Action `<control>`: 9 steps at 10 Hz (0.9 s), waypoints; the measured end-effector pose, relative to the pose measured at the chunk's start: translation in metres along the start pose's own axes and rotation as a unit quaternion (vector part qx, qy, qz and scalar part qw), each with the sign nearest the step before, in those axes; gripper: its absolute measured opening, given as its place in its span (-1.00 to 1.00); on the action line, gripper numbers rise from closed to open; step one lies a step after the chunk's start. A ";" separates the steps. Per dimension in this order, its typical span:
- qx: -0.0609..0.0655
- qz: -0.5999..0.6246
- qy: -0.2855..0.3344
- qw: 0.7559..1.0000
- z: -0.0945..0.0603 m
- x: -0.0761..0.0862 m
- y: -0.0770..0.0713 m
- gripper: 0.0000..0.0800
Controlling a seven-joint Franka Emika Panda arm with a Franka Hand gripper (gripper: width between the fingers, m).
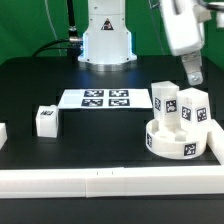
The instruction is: Assemble stool
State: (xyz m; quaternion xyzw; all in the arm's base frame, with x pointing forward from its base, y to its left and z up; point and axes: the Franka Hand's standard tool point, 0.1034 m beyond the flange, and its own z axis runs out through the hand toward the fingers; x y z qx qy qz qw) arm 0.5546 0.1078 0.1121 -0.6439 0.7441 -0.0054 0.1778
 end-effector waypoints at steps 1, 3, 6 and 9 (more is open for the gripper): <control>0.000 -0.019 0.001 1.000 0.000 0.001 0.001 0.62; -0.001 -0.080 0.002 0.997 0.001 0.001 0.001 0.62; -0.013 -0.203 0.001 0.979 0.002 -0.001 0.002 0.62; -0.084 -0.471 -0.008 0.878 0.002 -0.012 -0.003 0.62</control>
Offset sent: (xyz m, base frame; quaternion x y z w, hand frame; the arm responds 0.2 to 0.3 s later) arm 0.0000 0.0000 0.0000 0.0000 0.0000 -0.1938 0.9810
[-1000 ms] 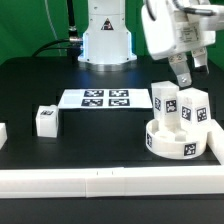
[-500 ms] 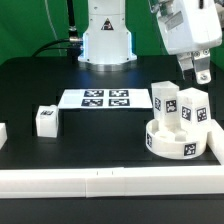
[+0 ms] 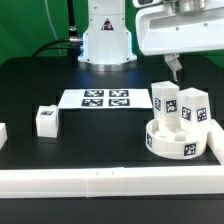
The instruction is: Assemble stool
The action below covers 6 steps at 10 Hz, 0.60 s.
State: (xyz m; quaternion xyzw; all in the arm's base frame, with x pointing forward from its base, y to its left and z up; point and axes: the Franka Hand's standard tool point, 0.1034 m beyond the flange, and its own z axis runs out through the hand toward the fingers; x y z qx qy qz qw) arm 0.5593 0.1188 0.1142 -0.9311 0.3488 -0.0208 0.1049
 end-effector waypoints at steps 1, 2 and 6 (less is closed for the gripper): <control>-0.005 -0.046 -0.004 0.999 0.002 0.002 -0.004 0.62; -0.005 -0.078 -0.003 0.997 0.002 0.003 -0.003 0.62; -0.014 -0.260 -0.004 0.966 0.005 0.004 0.000 0.62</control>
Offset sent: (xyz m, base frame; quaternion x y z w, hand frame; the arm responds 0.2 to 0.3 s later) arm 0.0000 0.0000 0.0000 0.0000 0.0000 -0.1938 0.9810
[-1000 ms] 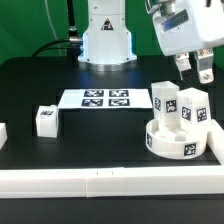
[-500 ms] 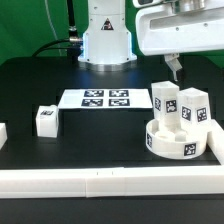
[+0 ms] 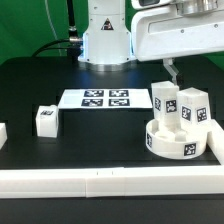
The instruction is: Assemble stool
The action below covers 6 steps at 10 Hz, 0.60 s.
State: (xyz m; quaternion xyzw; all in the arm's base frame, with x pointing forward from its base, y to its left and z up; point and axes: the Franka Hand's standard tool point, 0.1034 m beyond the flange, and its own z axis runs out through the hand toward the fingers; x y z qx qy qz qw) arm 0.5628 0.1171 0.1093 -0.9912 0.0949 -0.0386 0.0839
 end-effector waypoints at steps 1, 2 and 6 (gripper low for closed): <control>-0.007 -0.056 -0.004 0.998 0.002 0.000 0.001 0.62; -0.011 -0.113 -0.012 0.993 0.003 0.001 0.003 0.62; -0.017 -0.230 -0.017 0.973 0.003 0.004 0.007 0.62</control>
Offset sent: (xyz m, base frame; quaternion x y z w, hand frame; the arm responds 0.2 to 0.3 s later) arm 0.0000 0.0000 0.0000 0.0000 0.0000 -0.1938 0.9810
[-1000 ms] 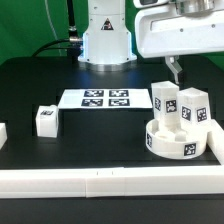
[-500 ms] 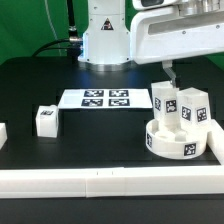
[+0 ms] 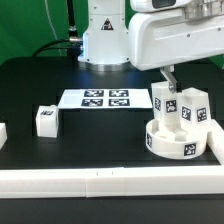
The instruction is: Assemble stool
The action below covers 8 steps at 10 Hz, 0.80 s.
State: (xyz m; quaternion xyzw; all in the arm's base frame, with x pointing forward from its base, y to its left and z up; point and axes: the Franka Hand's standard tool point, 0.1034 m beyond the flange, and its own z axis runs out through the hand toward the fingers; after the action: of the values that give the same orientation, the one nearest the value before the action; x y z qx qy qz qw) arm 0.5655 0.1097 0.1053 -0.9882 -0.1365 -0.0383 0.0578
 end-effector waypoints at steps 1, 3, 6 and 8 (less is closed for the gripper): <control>-0.002 -0.021 -0.002 1.000 0.003 -0.001 -0.001 0.62; -0.002 -0.030 -0.013 0.999 0.017 -0.004 -0.008 0.62; -0.003 -0.026 -0.023 0.999 0.028 -0.009 -0.003 0.62; -0.003 -0.024 -0.023 0.999 0.028 -0.010 -0.003 0.60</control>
Offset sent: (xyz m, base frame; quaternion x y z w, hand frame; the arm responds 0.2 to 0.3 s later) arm 0.0006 0.0031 -0.0144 0.0019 -0.0092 -0.0487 0.9988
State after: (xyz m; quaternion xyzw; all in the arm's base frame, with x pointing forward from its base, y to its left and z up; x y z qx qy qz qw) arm 0.5567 0.1139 0.0767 -0.9854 -0.1613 -0.0172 0.0513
